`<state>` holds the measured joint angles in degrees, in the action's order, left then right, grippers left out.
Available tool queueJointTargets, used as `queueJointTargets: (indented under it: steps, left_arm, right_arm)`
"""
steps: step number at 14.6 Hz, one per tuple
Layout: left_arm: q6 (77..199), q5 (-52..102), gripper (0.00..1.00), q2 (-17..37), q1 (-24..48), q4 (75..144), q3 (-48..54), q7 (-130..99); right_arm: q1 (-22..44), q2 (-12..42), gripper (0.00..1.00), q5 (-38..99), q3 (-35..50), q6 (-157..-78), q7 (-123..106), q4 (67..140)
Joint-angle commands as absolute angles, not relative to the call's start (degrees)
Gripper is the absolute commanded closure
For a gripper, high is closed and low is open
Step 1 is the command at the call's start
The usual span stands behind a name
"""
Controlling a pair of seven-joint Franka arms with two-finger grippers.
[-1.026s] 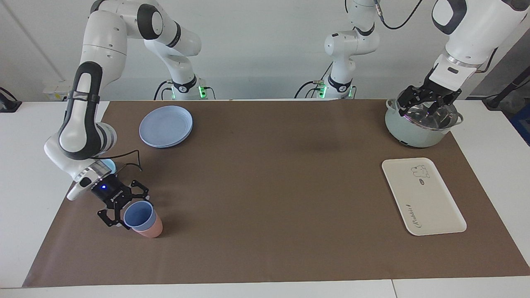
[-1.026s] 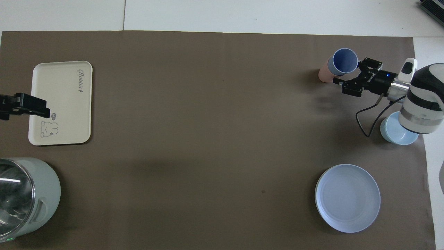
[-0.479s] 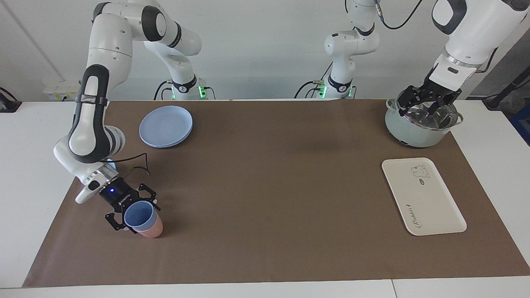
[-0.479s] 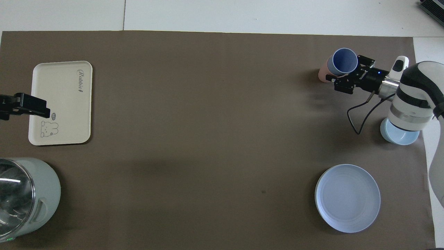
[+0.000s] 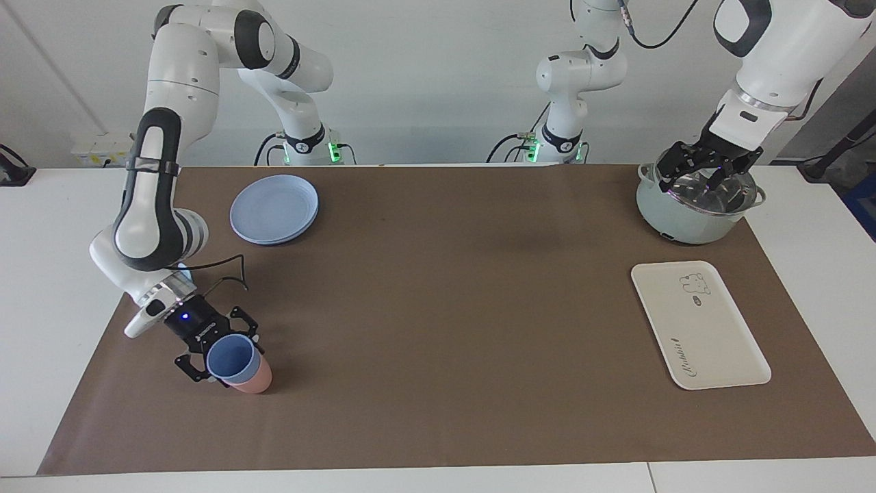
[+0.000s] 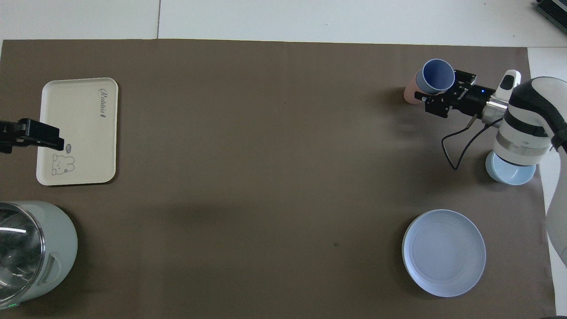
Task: Place cup on tray
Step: 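Lift the blue cup with the right gripper and carry it toward the tray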
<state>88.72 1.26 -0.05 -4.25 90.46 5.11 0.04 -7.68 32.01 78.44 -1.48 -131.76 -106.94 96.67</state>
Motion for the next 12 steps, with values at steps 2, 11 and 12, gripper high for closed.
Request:
queueJointTargets:
  steps: [2,11,12]
  left_arm:
    - [89.65,0.44,0.0,-2.02,-4.75,92.81,5.45,-0.44]
    - [89.65,0.44,0.0,-2.02,-4.75,92.81,5.45,-0.44]
    - [89.65,0.53,0.0,-2.02,-4.75,92.81,5.45,-0.44]
  right_arm:
    - [-4.76,28.23,1.0,74.55,-0.97,-136.31,-101.96,95.62]
    - [6.57,14.43,1.0,42.14,-0.97,-135.88,-62.01,98.52]
    - [8.42,12.93,1.0,37.49,-0.97,-135.18,-55.7,99.31]
